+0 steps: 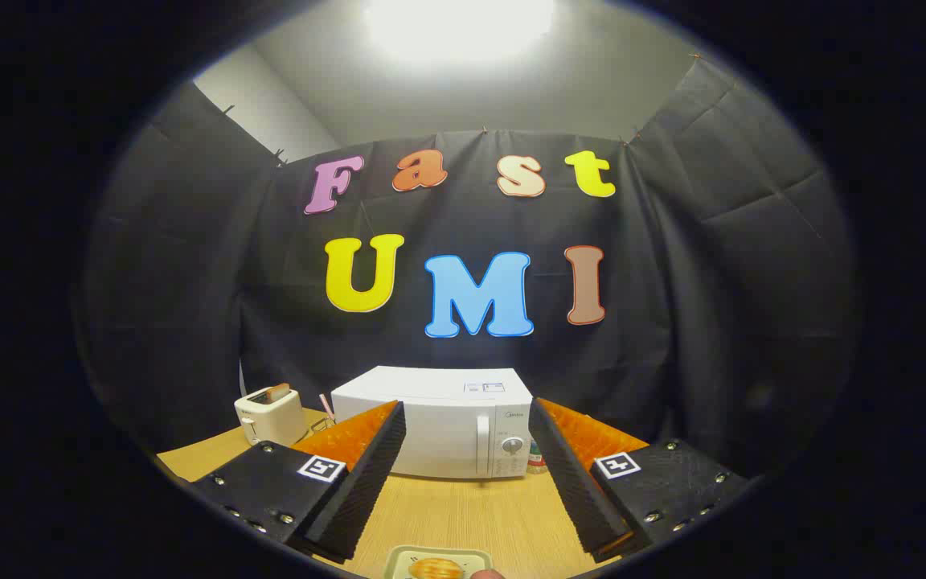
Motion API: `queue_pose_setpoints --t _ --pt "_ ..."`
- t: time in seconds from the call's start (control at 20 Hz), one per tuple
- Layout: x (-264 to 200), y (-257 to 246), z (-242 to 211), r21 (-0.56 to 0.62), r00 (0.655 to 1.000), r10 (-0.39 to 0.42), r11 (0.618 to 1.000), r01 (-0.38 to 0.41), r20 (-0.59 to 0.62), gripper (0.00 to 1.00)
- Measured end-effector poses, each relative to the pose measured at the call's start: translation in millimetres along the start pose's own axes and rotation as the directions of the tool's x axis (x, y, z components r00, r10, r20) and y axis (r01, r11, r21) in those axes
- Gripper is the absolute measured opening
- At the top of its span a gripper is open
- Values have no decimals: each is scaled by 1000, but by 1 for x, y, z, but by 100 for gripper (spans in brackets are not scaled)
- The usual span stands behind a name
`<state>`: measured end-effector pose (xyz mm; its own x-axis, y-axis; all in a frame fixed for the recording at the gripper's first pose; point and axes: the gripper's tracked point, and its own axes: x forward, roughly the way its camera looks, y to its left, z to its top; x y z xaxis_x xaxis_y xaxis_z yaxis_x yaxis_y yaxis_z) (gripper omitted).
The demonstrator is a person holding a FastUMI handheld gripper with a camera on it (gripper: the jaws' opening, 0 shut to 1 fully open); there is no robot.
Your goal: Open the microwave, put the food inside, and close the microwave door.
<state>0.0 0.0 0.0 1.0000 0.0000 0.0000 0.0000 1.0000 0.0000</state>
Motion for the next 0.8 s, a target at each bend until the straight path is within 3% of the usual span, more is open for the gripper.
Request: queue_pose_setpoints --t 0.8 --pt "15 -9 -2 9 1000 -4 1000 4 20 97"
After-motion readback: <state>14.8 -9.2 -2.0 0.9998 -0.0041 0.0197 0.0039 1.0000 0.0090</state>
